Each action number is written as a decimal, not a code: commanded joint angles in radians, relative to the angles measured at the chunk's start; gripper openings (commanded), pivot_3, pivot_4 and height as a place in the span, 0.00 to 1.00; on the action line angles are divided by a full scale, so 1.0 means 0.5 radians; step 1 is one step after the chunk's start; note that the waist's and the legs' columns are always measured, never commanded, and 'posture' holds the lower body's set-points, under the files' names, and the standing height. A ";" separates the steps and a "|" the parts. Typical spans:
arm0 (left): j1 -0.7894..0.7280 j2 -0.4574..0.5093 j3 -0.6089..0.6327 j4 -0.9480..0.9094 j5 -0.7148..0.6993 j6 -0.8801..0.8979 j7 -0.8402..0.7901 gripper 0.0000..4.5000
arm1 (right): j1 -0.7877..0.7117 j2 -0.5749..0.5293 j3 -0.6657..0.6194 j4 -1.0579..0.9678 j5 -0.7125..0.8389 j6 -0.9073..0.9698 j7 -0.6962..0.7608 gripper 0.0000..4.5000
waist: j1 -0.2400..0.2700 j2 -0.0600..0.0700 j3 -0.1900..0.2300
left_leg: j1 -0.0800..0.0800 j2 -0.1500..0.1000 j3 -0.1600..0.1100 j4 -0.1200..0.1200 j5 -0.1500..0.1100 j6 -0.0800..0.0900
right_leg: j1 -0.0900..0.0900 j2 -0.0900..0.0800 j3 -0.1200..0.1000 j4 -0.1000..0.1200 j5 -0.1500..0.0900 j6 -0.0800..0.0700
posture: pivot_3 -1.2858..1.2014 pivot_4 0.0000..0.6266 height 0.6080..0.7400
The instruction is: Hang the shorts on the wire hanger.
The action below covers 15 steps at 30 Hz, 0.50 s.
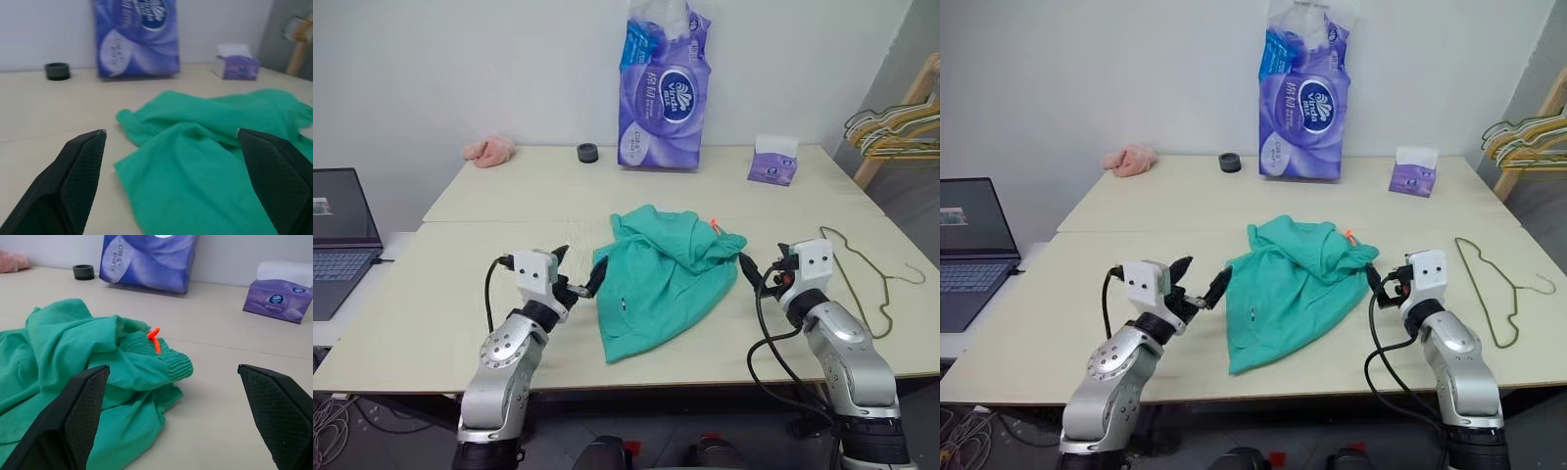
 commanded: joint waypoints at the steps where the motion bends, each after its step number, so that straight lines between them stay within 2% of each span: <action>1: -0.006 0.213 -0.117 -0.149 -0.084 0.093 -0.321 0.98 | 0.034 -0.119 0.064 -0.196 0.099 0.017 0.229 1.00 | -0.004 0.004 0.003 | 0.000 0.000 0.000 0.000 0.000 0.000 | 0.000 0.000 0.000 0.000 0.000 0.000 | 0.56 0.02 1.00; 5: 0.006 0.503 -0.227 -0.196 -0.175 0.294 -0.633 0.98 | 0.153 -0.382 0.163 -0.423 0.285 0.166 0.605 1.00 | -0.007 0.009 0.006 | 0.000 0.001 0.001 0.000 -0.001 0.003 | 0.000 0.001 -0.001 0.000 -0.001 -0.001 | 0.55 0.03 1.00; 9: -0.022 0.821 -0.401 -0.154 -0.105 0.366 -0.935 0.98 | 0.287 -0.707 0.223 -0.634 0.380 0.277 0.885 1.00 | -0.021 0.014 0.012 | -0.001 0.005 0.002 0.000 -0.003 0.005 | 0.001 0.001 -0.004 -0.002 -0.004 -0.005 | 0.54 0.03 1.00; 12: -0.060 0.892 -0.529 -0.108 -0.012 0.374 -0.983 0.98 | 0.322 -0.777 0.238 -0.680 0.380 0.289 0.911 1.00 | -0.037 0.014 0.012 | -0.001 0.008 0.004 0.000 -0.003 0.005 | 0.002 0.004 -0.004 -0.005 -0.007 -0.010 | 0.53 0.03 1.00; 15: -0.106 0.836 -0.640 -0.025 0.123 0.389 -0.899 0.98 | 0.352 -0.786 0.249 -0.720 0.376 0.295 0.907 1.00 | -0.046 0.015 0.013 | -0.001 0.015 0.005 0.000 -0.003 0.005 | 0.004 0.010 -0.004 -0.013 -0.005 -0.008 | 0.53 0.03 1.00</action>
